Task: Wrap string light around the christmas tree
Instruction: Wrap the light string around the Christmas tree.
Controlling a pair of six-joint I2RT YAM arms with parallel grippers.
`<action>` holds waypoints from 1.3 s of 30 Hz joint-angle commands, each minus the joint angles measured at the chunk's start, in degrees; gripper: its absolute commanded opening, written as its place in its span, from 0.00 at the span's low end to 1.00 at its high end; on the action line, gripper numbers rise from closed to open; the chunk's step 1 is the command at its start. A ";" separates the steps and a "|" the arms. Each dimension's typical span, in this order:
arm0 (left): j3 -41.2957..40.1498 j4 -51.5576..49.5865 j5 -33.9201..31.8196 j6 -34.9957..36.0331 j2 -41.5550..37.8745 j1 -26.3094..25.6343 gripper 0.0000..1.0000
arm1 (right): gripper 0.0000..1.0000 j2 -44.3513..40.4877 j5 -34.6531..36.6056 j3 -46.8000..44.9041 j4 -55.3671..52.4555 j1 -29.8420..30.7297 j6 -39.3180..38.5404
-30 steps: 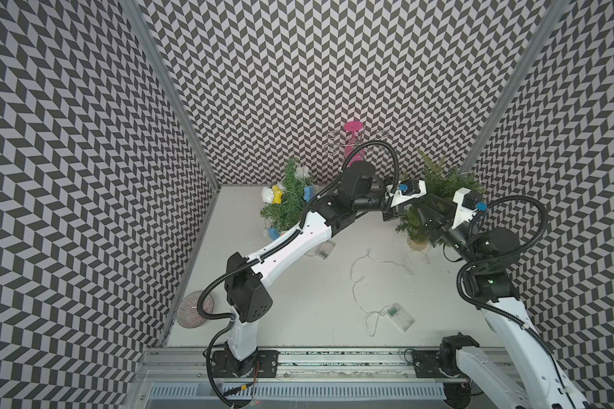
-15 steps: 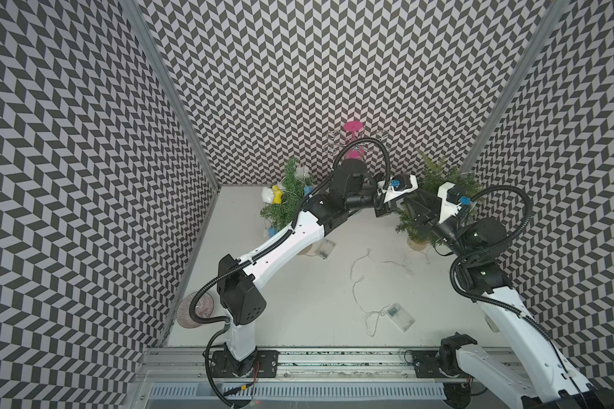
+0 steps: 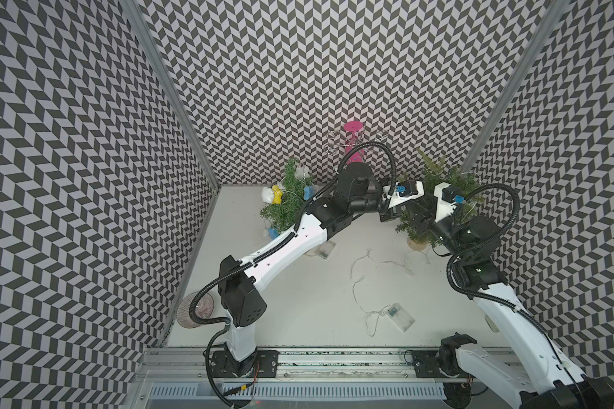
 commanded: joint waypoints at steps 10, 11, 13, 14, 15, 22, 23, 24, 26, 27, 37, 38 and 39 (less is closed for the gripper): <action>-1.08 0.79 0.76 0.12 -2.59 -0.12 0.00 | 0.38 -3.06 -2.42 -4.00 13.31 0.29 -0.60; -1.12 0.75 0.77 0.05 -2.59 -0.12 0.00 | 0.39 -2.78 -3.13 -3.96 13.57 0.31 -0.76; -1.14 0.73 0.59 -0.10 -2.69 -0.08 0.00 | 0.37 -1.39 -5.46 -3.13 13.62 0.29 -1.35; -1.08 0.76 0.57 -0.22 -2.76 -0.03 0.00 | 0.32 -0.90 -6.53 -2.91 13.74 0.29 -1.45; -1.16 0.75 0.50 -0.32 -2.88 0.05 0.00 | 0.24 -0.43 -6.96 -2.64 13.44 0.29 -1.44; -2.08 2.31 0.32 -2.42 -3.61 0.75 0.05 | 0.03 -1.61 -3.55 -3.71 13.12 0.29 -0.65; -2.54 3.24 0.16 -3.28 -3.83 0.97 0.16 | 0.02 -2.13 -2.25 -3.59 12.28 0.24 -0.18; -3.22 4.39 0.03 -4.15 -4.25 1.17 0.30 | 0.01 -2.81 -0.42 -3.44 11.30 0.29 0.36; -5.90 8.05 -0.96 -5.82 -5.86 1.49 0.53 | 0.00 -4.38 4.72 -3.07 8.91 0.29 2.76; -8.42 11.30 -2.21 -7.08 -7.31 1.63 0.67 | 0.00 -5.30 8.10 -3.13 8.30 0.29 4.43; -27.99 27.83 -7.64 -12.01 -19.44 1.64 0.99 | 0.00 -8.16 26.64 1.24 1.60 0.14 9.29; -29.25 28.82 -8.25 -12.38 -19.99 1.63 0.99 | 0.00 -8.26 26.30 1.18 1.82 0.11 9.32; -30.77 29.67 -9.36 -13.06 -20.20 1.63 0.98 | 0.01 -8.38 25.79 0.70 2.60 0.17 9.63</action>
